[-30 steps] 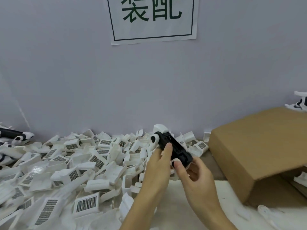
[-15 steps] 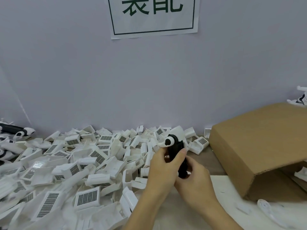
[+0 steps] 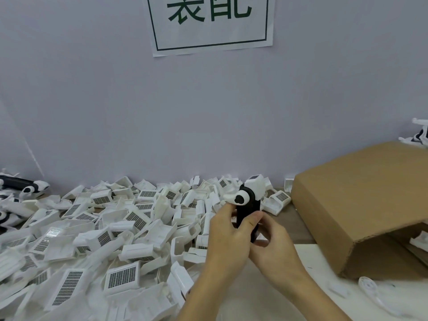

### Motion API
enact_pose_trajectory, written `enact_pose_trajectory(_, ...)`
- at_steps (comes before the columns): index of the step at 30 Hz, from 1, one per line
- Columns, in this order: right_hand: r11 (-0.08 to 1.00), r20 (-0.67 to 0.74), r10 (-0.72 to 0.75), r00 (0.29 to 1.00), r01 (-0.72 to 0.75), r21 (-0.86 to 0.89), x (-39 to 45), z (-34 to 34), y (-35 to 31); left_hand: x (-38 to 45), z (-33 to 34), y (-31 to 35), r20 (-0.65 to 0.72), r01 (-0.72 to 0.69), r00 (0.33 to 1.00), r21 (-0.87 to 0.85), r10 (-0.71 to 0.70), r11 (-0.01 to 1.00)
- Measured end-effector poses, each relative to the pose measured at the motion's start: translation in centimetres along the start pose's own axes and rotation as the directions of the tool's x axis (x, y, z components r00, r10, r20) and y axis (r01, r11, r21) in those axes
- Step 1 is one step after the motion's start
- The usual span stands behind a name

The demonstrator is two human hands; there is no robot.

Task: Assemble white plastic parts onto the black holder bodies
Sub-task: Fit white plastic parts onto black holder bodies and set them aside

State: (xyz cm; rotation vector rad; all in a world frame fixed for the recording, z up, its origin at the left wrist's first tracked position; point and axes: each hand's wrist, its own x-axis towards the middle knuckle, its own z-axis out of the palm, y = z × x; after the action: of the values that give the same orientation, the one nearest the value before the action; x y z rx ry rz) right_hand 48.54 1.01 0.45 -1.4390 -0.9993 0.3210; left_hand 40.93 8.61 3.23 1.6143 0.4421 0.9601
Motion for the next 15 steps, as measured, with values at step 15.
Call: enact_pose_trajectory(15,0.983,-0.152,-0.181,0.972,0.182,-0.007,0.3,-1.8,0.0,0.3,-1.1,-1.2,0.137,-0.427,0.88,0.646,0.454,0.632)
